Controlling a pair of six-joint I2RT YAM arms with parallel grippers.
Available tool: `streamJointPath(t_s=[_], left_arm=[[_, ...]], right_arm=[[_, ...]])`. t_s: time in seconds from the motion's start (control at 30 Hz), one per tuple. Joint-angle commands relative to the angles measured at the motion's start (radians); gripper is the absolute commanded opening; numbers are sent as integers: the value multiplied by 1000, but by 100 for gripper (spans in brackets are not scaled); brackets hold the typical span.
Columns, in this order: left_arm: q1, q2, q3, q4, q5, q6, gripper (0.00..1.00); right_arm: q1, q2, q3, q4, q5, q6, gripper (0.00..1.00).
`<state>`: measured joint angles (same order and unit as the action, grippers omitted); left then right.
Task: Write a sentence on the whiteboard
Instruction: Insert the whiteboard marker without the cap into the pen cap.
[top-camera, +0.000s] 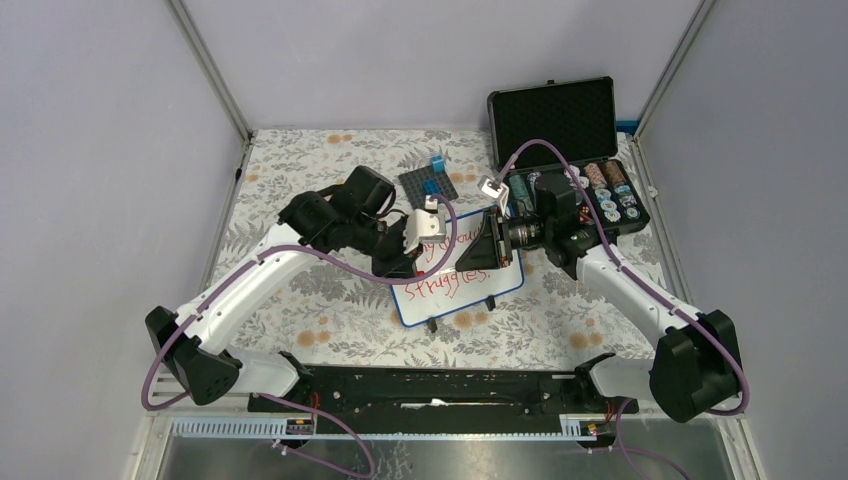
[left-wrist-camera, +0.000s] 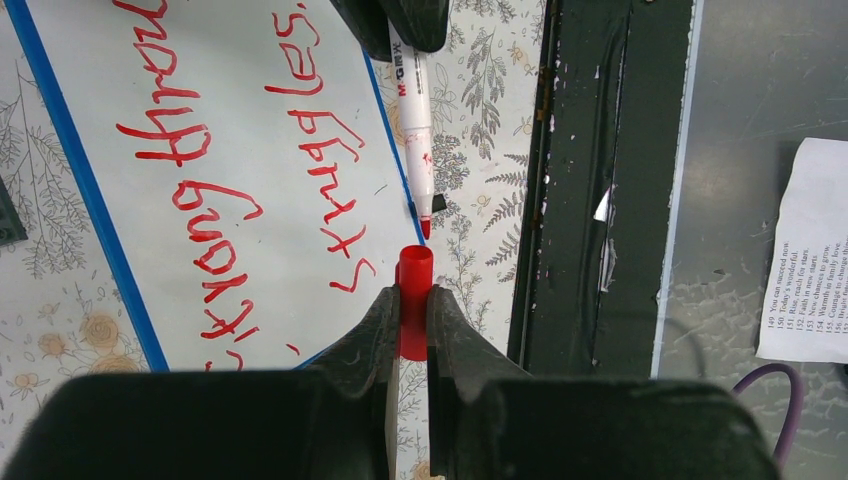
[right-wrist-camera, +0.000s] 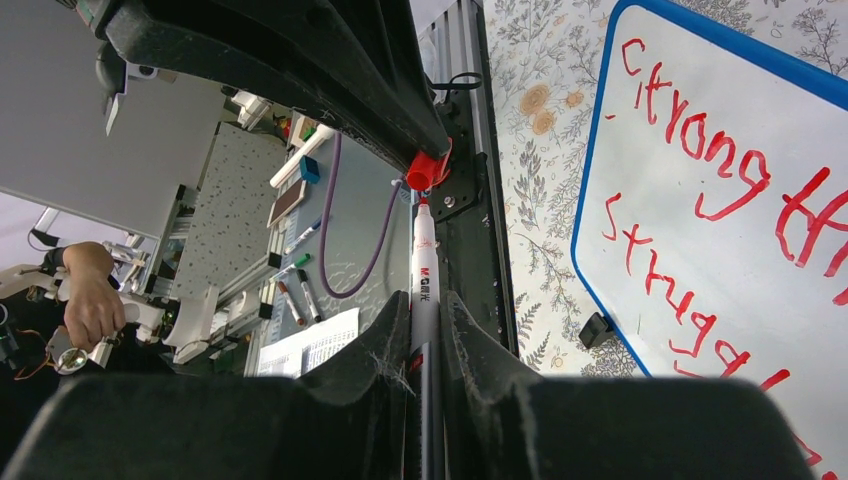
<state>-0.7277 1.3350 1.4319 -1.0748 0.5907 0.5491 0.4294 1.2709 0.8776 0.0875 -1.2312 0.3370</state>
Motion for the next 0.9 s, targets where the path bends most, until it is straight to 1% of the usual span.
streamJointPath(t_s=[0.0,0.63,0.87], left_arm=[[-5,-19,27,27,35,8,0],[-26,-25,-14,13,1,29,0],[-26,-25,-25,13,-41,20,0]], right_arm=[[12,2,37,-3,-1,-18,0],[14,6,38,16,-8,-2,0],[14,-7,25,18,-21,-1,0]])
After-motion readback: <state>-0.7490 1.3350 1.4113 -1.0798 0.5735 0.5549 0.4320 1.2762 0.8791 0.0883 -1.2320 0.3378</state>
